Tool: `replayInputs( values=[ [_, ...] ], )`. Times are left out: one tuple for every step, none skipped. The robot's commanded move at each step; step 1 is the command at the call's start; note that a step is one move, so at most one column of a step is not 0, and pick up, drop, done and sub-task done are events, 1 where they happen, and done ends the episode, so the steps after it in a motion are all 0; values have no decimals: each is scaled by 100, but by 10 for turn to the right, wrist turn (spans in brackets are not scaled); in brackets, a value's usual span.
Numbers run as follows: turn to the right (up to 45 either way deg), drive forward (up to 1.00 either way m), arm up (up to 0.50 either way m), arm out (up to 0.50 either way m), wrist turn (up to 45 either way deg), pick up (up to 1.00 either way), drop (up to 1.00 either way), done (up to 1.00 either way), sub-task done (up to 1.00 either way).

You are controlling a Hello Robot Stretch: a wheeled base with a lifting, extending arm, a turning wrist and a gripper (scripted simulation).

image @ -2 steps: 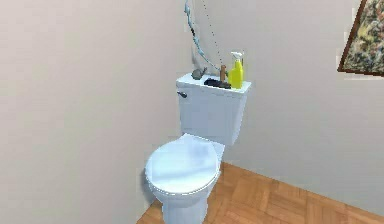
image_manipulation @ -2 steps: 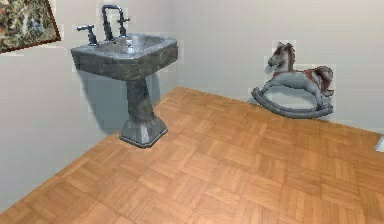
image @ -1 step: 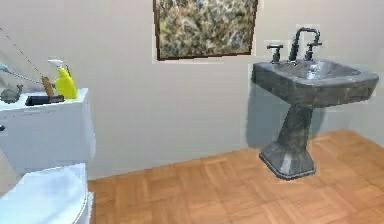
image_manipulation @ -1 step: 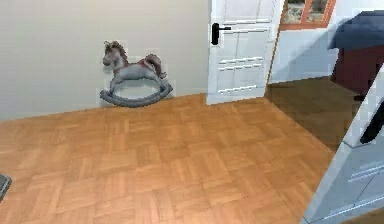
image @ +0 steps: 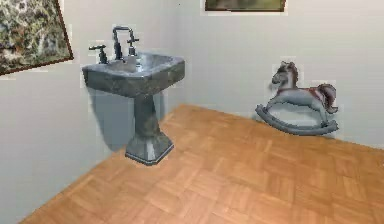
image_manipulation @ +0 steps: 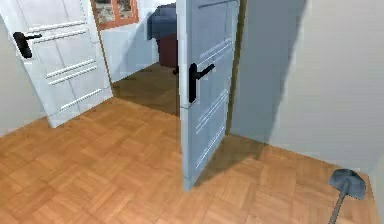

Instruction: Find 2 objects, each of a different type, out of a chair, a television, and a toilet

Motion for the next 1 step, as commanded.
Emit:
replayInputs(
  values=[
    [450, 0, 0, 0, 0, 0, 0, 0, 0]
  ],
)
